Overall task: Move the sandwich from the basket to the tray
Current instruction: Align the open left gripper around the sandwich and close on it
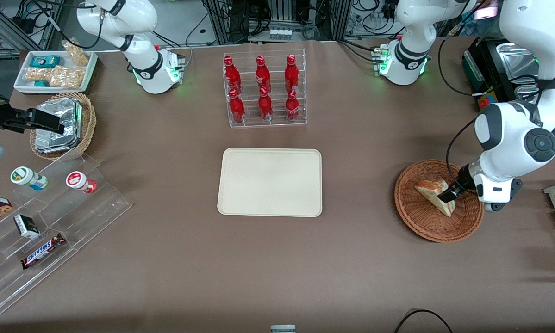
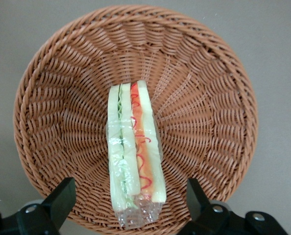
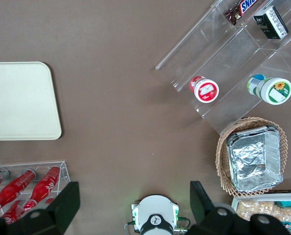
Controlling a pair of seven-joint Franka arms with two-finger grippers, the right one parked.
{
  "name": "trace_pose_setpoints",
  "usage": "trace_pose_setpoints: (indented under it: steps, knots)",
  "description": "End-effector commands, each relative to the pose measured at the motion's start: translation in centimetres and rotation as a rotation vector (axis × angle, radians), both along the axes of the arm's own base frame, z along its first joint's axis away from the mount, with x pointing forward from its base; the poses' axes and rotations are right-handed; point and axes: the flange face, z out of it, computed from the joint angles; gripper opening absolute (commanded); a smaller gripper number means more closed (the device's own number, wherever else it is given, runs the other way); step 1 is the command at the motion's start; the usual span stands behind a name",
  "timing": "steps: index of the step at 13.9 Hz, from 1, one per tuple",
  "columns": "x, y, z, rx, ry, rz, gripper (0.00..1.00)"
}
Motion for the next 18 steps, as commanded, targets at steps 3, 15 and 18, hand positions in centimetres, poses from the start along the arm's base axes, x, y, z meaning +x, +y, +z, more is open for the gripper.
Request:
trace_pose_setpoints:
  steps: [3, 15, 18]
  knots:
    - [-0.1, -1.3, -2.6, -0.006, 0.046, -0.007, 1.0]
    - [-0.4, -1.3, -4.4, -0.006, 0.079, -0.02, 0.31]
    - [-0.2, -1.3, -3.7, -0.004, 0.07, -0.021, 0.25]
